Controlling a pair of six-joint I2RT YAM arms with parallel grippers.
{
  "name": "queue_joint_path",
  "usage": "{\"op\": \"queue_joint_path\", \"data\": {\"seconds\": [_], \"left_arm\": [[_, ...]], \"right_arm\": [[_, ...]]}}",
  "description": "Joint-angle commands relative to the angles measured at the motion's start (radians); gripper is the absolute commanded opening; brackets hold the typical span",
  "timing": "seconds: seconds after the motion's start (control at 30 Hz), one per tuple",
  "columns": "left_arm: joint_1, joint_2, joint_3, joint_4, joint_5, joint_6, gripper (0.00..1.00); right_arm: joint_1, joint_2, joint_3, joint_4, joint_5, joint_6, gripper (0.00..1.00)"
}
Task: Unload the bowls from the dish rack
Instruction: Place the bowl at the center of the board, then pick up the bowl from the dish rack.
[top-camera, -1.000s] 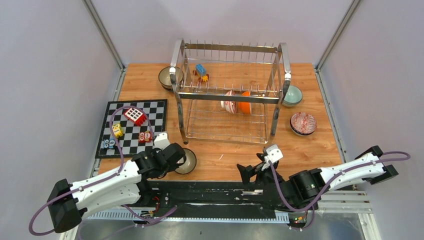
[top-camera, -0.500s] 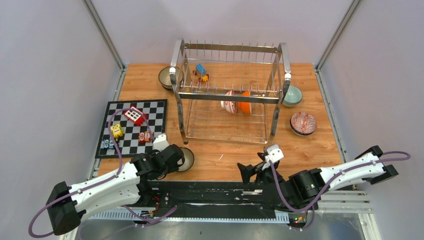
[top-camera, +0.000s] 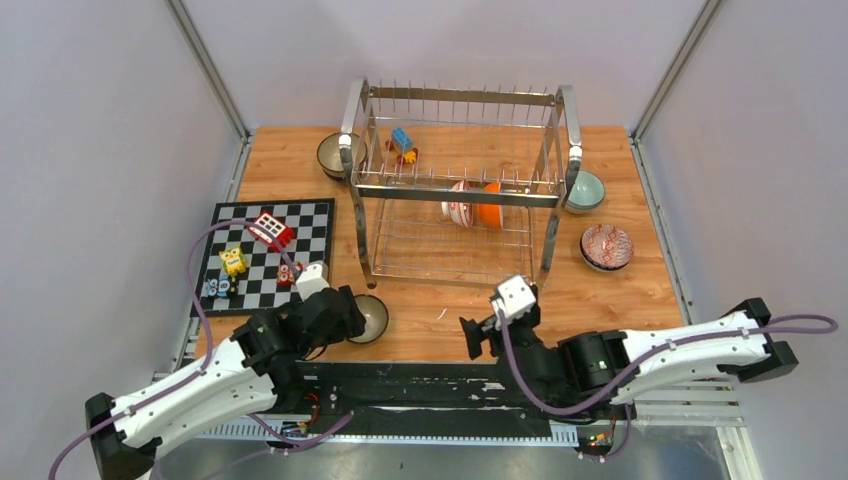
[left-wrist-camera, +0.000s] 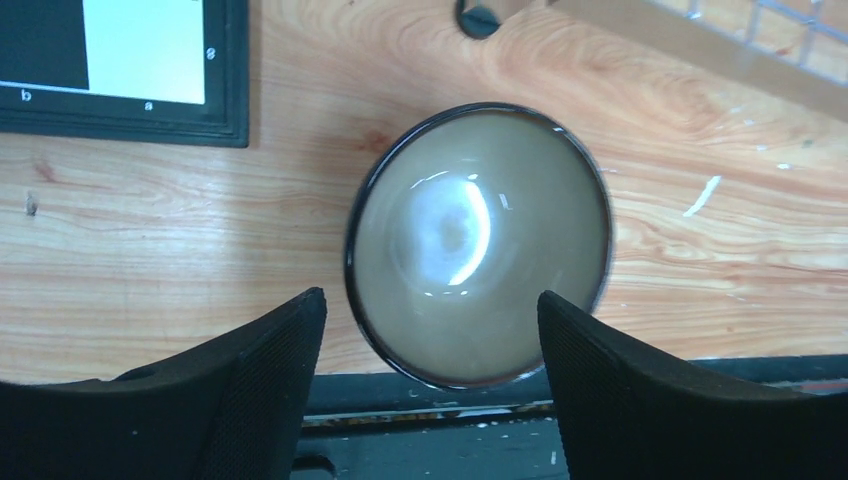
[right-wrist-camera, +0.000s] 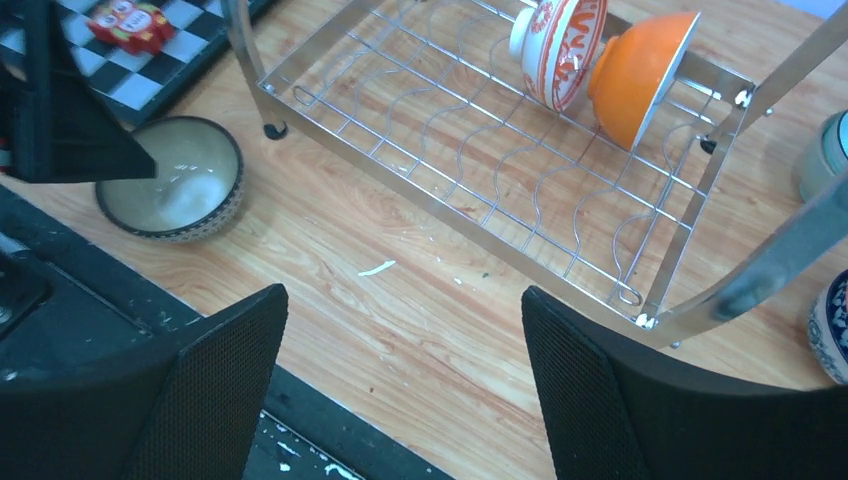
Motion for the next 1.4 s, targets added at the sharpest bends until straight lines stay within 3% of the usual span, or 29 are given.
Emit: {"op": "queue_joint_path", "data": {"seconds": [0.0,0.17,0.37,0.47,0.77,0.97,1.37], "left_arm": [[0.007,-0.049,0.055,-0.001,-0.003,0.056,0.82],[0.008,-0.025,0.179,-0.089,-0.092,0.112,0.88],[0.007,-0.065,0.226,-0.101,-0.121,0.155,0.91],[0.008,-0.101,0.214,-0.077,-0.119,0.163,0.91],[0.008,-0.11,0.222,-0.084,-0.139,0.176,0.92],[0.006,-0.137,0.225,-0.101,-0.156,0.172,0.92],[0.007,-0.16,0.214,-0.107,-0.182,0.171,0.92]], "right_arm": [[-0.21,0.104,0.074,0.032,-0.273,-0.105,0.89],[-0.441,0.152,0.022,0.218,-0.485,-0.157,0.87],[-0.638,0.166,-0.125,0.563,-0.538,-0.147,0.86],[-0.738,0.223,-0.134,0.63,-0.606,-0.111,0.85],[-0.819,0.439,-0.168,1.01,-0.594,-0.156,0.8],[-0.884,0.587,-0.138,1.193,-0.625,-0.203,0.72],[-1.006,0.746,-0.093,1.349,-0.749,-0.248,0.67]]}}
